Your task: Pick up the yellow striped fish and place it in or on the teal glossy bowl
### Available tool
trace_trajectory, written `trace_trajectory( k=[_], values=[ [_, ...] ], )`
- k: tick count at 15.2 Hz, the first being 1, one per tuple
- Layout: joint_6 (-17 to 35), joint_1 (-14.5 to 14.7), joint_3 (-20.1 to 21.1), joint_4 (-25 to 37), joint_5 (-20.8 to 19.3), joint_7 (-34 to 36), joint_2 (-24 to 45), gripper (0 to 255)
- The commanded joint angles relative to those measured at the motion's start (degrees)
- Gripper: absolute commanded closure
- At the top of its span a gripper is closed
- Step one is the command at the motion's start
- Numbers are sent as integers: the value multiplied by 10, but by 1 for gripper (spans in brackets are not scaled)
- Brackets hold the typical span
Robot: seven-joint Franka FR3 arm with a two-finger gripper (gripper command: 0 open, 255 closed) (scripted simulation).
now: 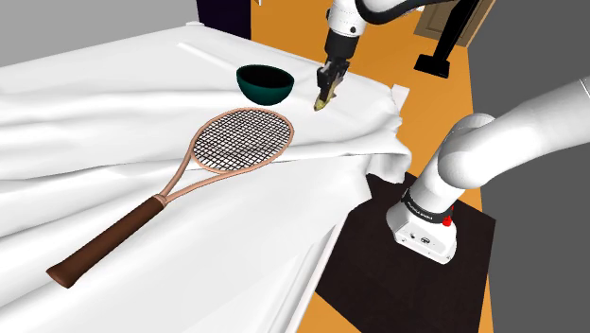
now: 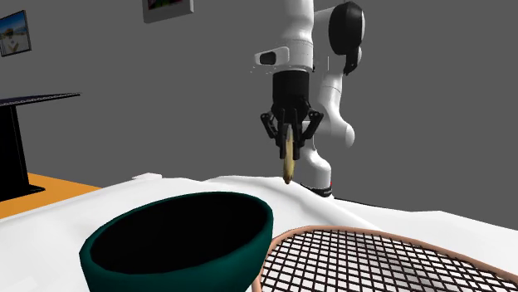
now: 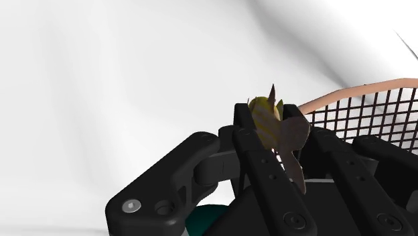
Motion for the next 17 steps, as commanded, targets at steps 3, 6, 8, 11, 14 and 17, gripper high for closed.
trace_trajectory(
  k=[3,6,8,11,14,17],
  values=[
    [-33,0,-2,25,-1,1,-7,255],
    [-56,-1,-3,47,-3,2,-8,255],
    [-72,-1,-4,63,-3,2,-9,255],
    [-88,-2,-4,80,-4,3,-9,255],
    [-72,-7,-5,135,-10,1,63,255],
    [-63,-11,-4,196,-15,0,134,255]
  ],
)
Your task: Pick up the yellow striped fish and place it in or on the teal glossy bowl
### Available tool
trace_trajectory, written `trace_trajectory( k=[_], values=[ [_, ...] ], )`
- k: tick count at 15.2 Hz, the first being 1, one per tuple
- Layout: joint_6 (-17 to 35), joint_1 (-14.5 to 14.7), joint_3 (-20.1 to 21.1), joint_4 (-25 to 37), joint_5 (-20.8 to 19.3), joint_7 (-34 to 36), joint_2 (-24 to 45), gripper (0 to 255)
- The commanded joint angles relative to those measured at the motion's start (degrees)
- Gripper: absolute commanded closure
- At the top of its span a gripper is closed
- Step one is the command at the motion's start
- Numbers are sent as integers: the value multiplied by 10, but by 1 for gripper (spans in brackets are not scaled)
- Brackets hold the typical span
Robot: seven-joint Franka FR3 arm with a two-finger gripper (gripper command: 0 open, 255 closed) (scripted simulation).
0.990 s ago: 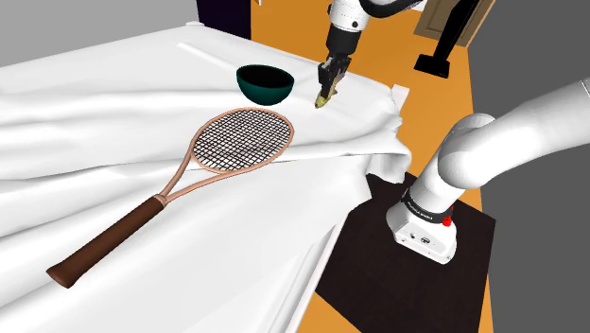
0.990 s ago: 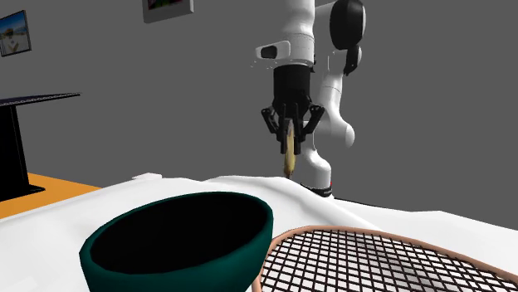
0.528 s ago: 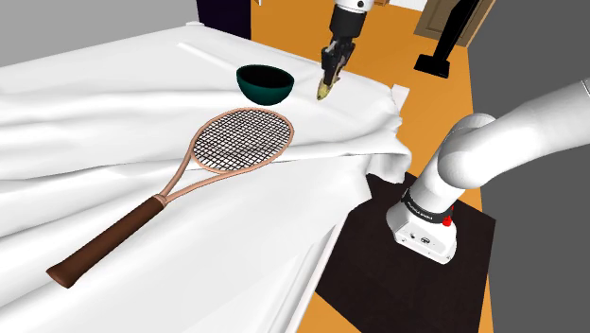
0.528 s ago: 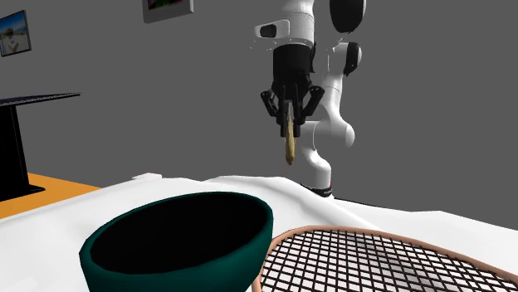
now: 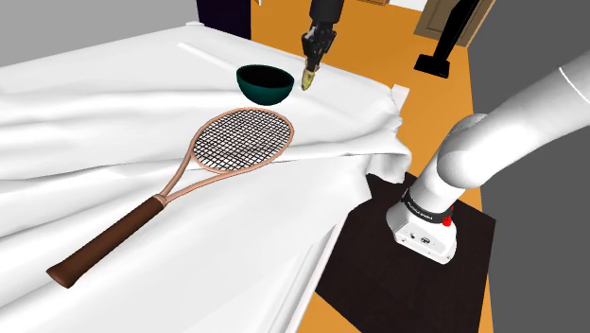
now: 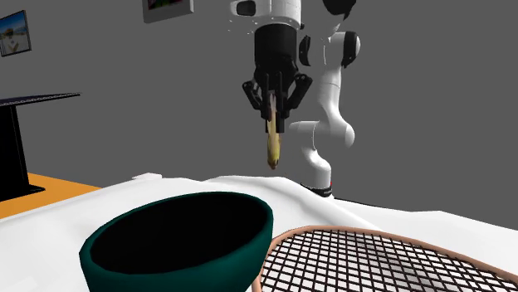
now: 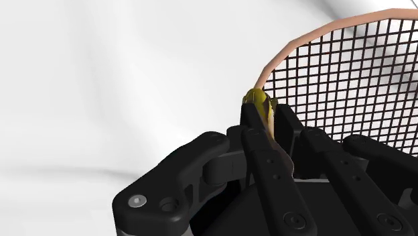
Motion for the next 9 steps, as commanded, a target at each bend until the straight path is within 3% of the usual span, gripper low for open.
trace_trajectory(
  k=[1,9],
  values=[
    [5,-2,1,44,-4,1,50,255],
    [-12,-8,1,247,-22,3,236,255]
  ],
)
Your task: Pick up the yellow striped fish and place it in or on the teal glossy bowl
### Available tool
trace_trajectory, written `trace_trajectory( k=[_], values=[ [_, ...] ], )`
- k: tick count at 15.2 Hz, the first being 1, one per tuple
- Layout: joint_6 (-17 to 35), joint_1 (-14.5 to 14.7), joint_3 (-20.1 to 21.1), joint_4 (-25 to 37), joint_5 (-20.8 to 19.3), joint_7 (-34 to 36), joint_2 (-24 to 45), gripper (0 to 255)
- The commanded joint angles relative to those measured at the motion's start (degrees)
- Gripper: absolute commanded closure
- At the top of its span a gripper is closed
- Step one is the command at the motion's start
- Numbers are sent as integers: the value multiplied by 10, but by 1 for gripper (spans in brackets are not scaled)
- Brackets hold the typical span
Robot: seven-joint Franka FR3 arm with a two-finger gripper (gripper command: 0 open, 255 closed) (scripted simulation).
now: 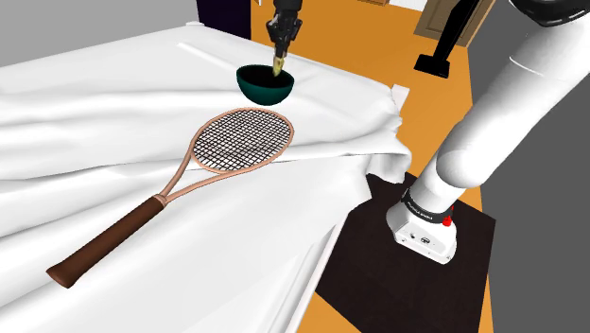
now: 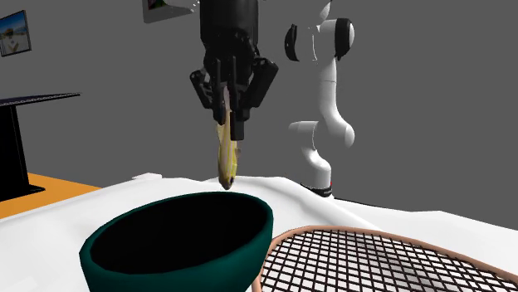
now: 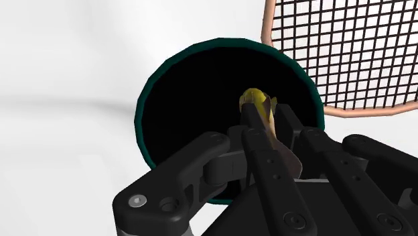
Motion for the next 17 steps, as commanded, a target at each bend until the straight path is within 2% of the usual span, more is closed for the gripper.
trace_trajectory(
  k=[1,4,5,17],
  values=[
    [-14,0,0,61,-5,1,47,255],
    [-38,0,0,160,-12,2,123,255],
    [-54,1,-1,217,-16,2,164,255],
    [40,1,-1,122,-15,0,163,255]
  ],
)
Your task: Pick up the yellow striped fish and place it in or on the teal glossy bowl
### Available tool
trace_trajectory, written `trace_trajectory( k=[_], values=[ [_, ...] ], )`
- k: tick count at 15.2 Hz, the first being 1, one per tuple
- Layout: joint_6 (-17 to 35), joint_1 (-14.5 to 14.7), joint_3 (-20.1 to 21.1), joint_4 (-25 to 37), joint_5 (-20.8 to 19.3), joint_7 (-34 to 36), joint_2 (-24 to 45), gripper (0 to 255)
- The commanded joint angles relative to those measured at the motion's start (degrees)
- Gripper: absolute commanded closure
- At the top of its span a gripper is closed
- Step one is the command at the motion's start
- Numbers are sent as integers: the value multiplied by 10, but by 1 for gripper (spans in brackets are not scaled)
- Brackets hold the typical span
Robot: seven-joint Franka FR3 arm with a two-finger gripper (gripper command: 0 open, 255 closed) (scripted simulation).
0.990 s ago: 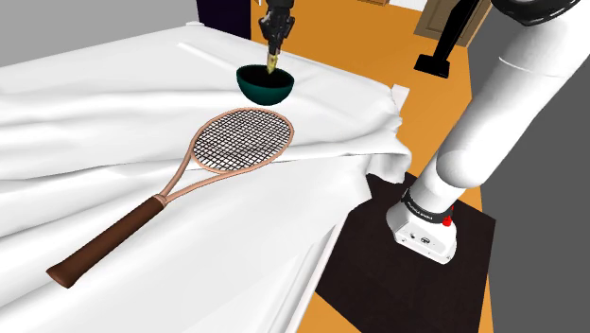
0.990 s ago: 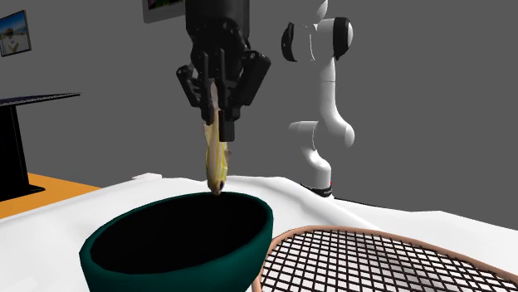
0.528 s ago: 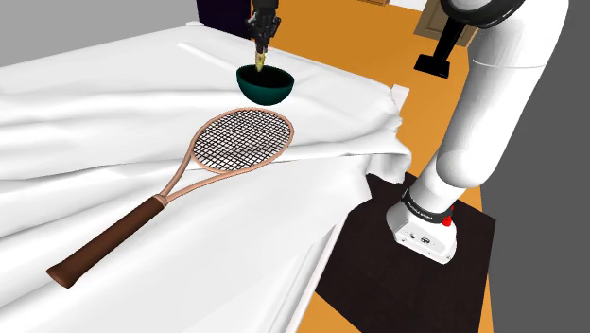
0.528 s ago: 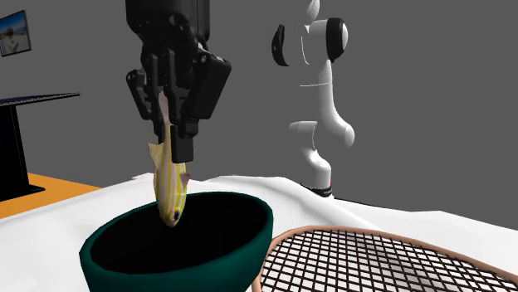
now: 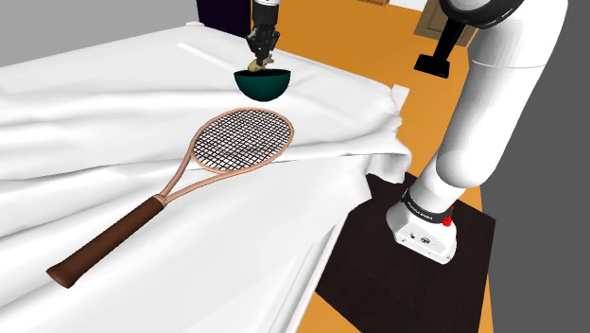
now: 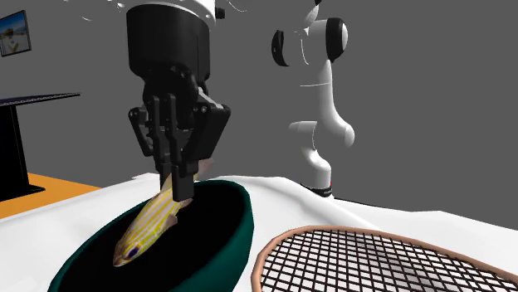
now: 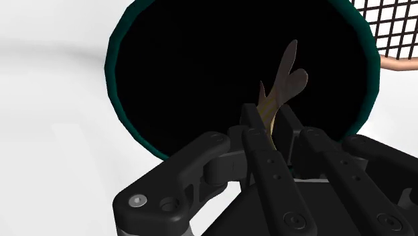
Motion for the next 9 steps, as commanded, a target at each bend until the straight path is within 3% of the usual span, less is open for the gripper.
trace_trajectory(
  k=[1,9],
  values=[
    [15,1,0,-13,0,1,2,255],
    [23,1,0,-20,0,1,3,255]
  ],
)
